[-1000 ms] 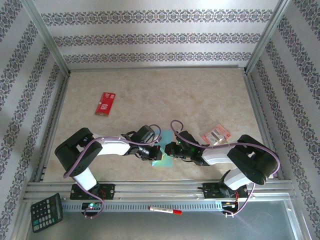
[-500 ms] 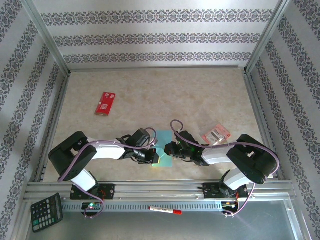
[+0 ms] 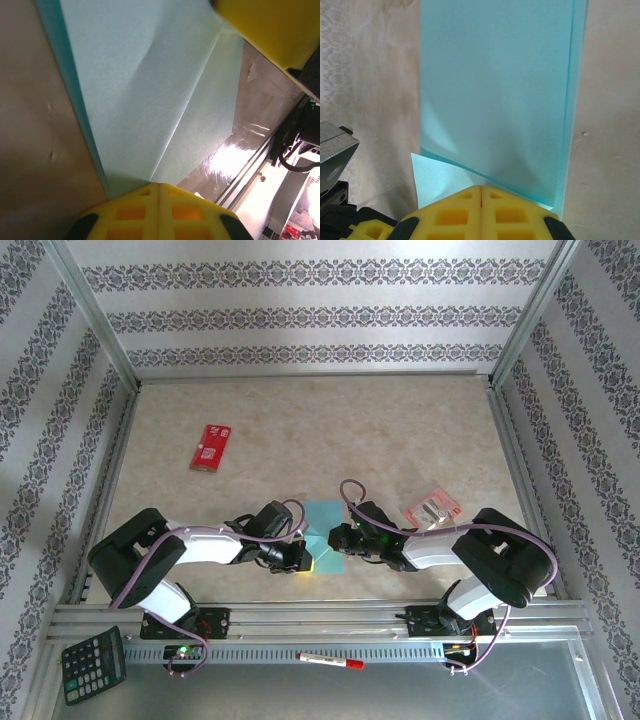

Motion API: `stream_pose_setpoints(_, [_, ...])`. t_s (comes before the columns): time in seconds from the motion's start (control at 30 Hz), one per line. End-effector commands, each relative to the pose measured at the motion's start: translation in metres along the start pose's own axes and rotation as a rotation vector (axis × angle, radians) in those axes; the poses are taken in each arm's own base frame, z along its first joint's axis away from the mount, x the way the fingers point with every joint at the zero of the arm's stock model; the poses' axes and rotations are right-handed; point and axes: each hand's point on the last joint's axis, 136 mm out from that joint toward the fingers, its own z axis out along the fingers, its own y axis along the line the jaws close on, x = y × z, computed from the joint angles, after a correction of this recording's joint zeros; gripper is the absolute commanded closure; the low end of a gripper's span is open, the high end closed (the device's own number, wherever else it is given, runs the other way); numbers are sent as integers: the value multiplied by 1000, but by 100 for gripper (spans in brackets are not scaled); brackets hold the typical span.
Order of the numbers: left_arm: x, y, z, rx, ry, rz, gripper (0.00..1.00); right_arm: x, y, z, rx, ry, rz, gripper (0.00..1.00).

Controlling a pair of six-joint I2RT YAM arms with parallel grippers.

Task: Fold a paper plane with a square sheet of paper (pick it up from the middle)
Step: Fold the triangle a second time at the center of the table.

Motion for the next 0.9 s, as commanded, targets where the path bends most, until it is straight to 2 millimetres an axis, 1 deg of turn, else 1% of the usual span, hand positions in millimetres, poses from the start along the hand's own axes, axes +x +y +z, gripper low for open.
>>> stream_pose_setpoints(0.0, [21,26,-3,-64,57,-94,100,59,-96,-10,345,180,56,100])
stream_pose_setpoints(0.1, [21,22,-6,-53,51,-87,100,58,-96,-9,345,182,53,100])
stream_pose_setpoints(0.17, [15,9,-11,-13,28,-67,100,57,-93,-8,338,181,50,100])
stream_pose_setpoints(0.27, [0,-17,-21,58,-26,-17,97,55,-87,-8,323,183,35,100])
stream_pose_setpoints(0.33, [-11,-27,-26,82,-71,2,97,56,-87,-9,323,190,28,100])
stream_pose_setpoints(0.4, [-21,-31,-29,83,-98,13,100,47,-75,-5,295,177,17,100])
stream_pose_setpoints(0.47, [-28,-30,-27,59,-101,20,100,46,-73,-5,289,177,13,100])
stream_pose_setpoints(0.7, [-42,-6,-17,-27,-91,5,100,36,-60,-6,250,175,-12,100])
stream_pose_setpoints(0.87, [-47,8,-8,-55,-85,-6,100,24,-41,-7,200,183,-57,100])
